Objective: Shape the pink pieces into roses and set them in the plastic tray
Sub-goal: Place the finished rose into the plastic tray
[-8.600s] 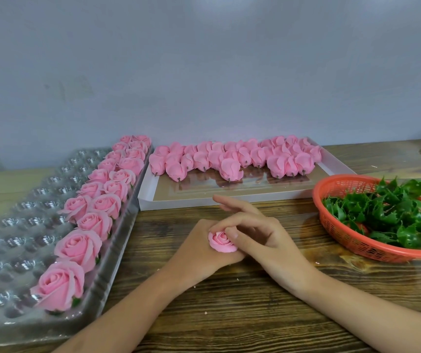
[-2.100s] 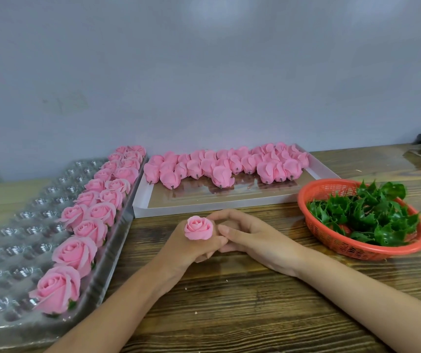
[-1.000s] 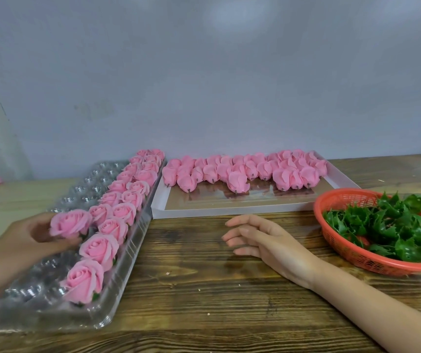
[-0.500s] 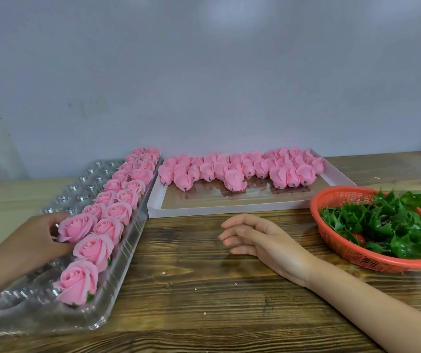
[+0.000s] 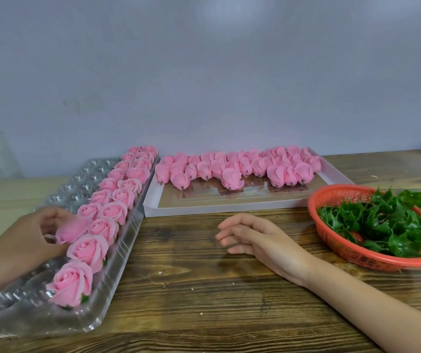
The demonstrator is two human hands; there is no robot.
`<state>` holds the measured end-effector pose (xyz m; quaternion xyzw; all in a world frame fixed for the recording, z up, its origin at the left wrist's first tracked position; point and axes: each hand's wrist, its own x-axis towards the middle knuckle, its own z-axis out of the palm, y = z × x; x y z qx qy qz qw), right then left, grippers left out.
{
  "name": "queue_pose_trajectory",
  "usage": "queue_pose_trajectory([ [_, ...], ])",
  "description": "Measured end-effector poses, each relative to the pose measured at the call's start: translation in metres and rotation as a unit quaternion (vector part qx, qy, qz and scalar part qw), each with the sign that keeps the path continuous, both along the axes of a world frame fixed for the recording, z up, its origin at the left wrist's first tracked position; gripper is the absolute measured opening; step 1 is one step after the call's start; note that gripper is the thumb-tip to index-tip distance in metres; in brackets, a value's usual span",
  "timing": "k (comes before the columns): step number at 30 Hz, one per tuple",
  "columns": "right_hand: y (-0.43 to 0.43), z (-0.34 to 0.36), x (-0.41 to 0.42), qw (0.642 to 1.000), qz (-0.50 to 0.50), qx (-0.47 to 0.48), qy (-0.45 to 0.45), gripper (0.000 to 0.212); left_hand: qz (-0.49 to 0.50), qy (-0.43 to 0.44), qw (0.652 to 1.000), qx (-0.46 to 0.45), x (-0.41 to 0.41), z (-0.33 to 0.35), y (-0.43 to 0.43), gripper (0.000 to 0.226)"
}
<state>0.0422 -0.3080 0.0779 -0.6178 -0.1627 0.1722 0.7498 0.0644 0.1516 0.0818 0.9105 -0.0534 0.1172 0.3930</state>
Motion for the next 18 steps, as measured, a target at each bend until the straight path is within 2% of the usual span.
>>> queue_pose_trajectory([
  [5, -0.001, 0.001, -0.001, 1.0, 0.002, -0.001, -0.002, 0.022, -0.013, -0.01, 0.999, 0.041, 0.006, -0.008, 0.01, 0.064],
  [8, -0.001, 0.0, -0.001, 1.0, 0.003, -0.001, -0.003, 0.022, -0.023, -0.004, 1.0, 0.012, 0.011, -0.004, 0.019, 0.071],
  [15, -0.001, 0.0, 0.0, 1.0, 0.008, 0.001, -0.003, 0.022, -0.02, -0.032, 0.999, 0.016, 0.011, -0.01, 0.019, 0.06],
  [18, -0.001, -0.002, 0.001, 1.0, 0.008, 0.001, -0.004, 0.022, -0.027, -0.015, 0.998, 0.057, 0.007, -0.012, 0.018, 0.058],
])
